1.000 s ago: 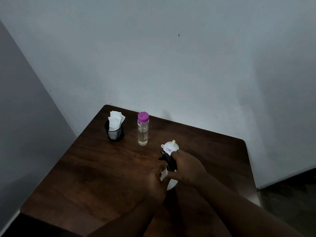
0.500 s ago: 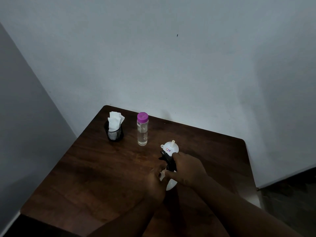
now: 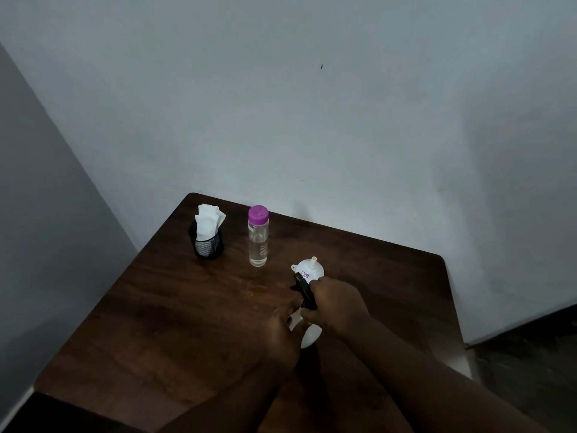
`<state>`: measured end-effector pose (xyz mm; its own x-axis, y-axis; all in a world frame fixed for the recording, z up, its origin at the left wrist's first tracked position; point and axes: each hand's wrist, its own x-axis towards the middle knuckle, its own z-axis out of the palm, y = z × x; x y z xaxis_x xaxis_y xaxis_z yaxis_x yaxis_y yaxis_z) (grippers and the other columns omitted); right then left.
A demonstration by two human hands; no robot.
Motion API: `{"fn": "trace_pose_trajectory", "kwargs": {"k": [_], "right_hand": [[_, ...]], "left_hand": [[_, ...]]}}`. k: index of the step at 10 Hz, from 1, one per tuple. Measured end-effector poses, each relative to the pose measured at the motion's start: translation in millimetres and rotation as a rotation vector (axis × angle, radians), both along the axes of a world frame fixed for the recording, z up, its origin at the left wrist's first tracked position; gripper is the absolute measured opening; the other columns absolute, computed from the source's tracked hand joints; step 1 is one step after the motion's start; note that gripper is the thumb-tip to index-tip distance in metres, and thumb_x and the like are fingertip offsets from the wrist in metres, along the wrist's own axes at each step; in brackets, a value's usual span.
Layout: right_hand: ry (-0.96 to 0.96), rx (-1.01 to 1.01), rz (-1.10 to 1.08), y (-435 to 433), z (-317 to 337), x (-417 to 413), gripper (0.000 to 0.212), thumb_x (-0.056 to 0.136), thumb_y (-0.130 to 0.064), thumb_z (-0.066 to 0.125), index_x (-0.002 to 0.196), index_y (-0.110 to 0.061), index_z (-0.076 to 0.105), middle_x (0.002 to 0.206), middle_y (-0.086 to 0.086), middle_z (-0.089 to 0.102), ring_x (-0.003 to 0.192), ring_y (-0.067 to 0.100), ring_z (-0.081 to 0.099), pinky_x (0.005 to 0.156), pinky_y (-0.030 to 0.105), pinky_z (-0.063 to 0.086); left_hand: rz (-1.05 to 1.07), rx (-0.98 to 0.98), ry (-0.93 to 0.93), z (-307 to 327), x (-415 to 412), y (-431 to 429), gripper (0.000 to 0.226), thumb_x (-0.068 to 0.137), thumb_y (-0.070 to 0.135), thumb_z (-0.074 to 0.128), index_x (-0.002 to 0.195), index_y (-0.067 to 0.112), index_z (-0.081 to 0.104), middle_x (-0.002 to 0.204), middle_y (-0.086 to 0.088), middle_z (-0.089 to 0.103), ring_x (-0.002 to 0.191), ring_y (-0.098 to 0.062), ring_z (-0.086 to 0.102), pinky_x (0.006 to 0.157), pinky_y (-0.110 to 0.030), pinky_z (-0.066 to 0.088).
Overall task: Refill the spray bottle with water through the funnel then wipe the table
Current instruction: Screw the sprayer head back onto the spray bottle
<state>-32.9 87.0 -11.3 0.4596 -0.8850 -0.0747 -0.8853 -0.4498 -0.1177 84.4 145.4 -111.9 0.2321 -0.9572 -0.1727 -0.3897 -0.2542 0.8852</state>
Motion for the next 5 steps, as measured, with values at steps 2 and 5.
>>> {"fn": "trace_pose_trajectory", "kwargs": {"k": [2,5], "right_hand": [[-0.047,-0.023,-0.039,6,-4,-3,0.046,0.082,-0.063,0.058,0.1,-0.02,0.06,0.097,-0.001,0.064,0.084,0.017,0.063,0.067,0.03,0.046],[-0.066,0.012,-0.054,6,-3,-1,0.029,0.079,-0.041,0.069,0.095,-0.018,0.065,0.094,0.0,0.066,0.082,0.018,0.065,0.068,0.03,0.052]], "left_hand": [[0.07,0.0,-0.011,9,-2,4,0.034,0.087,0.025,0.078,0.119,0.017,0.07,0.116,0.005,0.07,0.109,-0.012,0.065,0.096,-0.028,0.049],[0.017,0.041,0.018,12,2,7,0.045,0.087,0.036,0.076,0.128,0.018,0.066,0.125,-0.002,0.07,0.111,-0.012,0.063,0.097,-0.024,0.049]]}}
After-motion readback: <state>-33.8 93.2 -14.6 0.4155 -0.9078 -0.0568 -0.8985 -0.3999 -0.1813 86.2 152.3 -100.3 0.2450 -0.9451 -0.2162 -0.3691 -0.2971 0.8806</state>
